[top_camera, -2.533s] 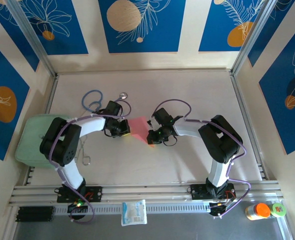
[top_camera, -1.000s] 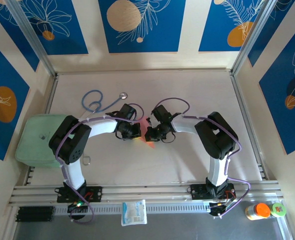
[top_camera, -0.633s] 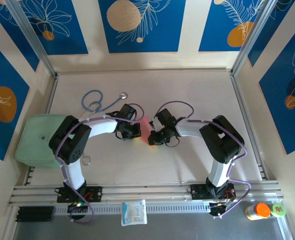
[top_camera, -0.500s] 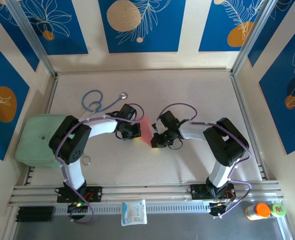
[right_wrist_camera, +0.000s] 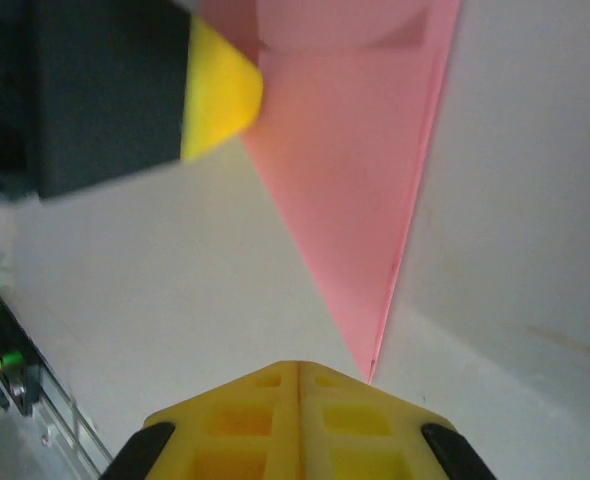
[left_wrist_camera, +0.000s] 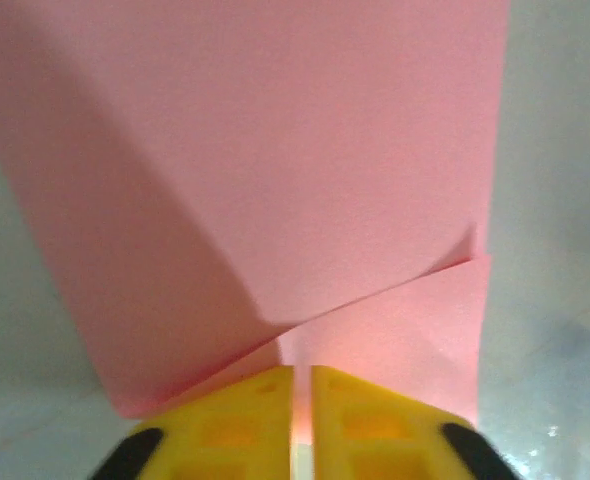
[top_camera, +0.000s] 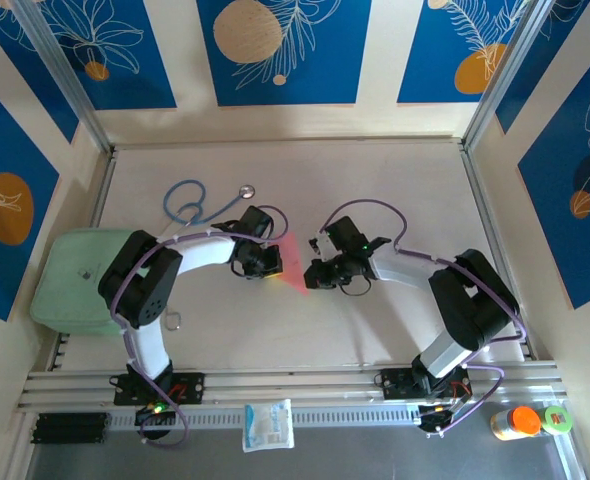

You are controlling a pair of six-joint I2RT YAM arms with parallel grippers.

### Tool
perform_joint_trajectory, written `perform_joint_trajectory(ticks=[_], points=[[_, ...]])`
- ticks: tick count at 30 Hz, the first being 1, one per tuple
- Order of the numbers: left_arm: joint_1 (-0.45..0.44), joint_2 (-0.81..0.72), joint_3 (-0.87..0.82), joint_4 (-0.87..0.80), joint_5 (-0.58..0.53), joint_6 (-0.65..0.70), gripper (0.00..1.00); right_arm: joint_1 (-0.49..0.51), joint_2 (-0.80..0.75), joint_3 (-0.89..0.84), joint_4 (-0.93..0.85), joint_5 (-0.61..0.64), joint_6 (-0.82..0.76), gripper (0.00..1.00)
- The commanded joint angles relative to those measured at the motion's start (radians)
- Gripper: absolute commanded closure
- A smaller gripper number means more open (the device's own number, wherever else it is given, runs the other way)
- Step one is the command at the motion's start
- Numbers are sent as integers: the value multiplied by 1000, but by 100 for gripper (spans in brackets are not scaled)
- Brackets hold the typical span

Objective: Fold a paper plane with a square sheet of paper (pick it up from the middle)
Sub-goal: Third fold the triangle at the center of the table, then fourth fold the wing at the center of the table.

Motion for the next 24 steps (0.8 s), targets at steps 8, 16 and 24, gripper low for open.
perform_joint_trajectory(ticks=[8, 16, 24], points=[[68, -238, -77, 76, -40, -118, 63, 8, 63, 110, 43, 41, 106, 86], [110, -309, -229, 196, -3, -226, 46, 25, 114, 156, 40, 30, 109, 84], [110, -272, -275, 255, 19, -260, 46, 59, 175, 232, -15, 68, 97, 84]])
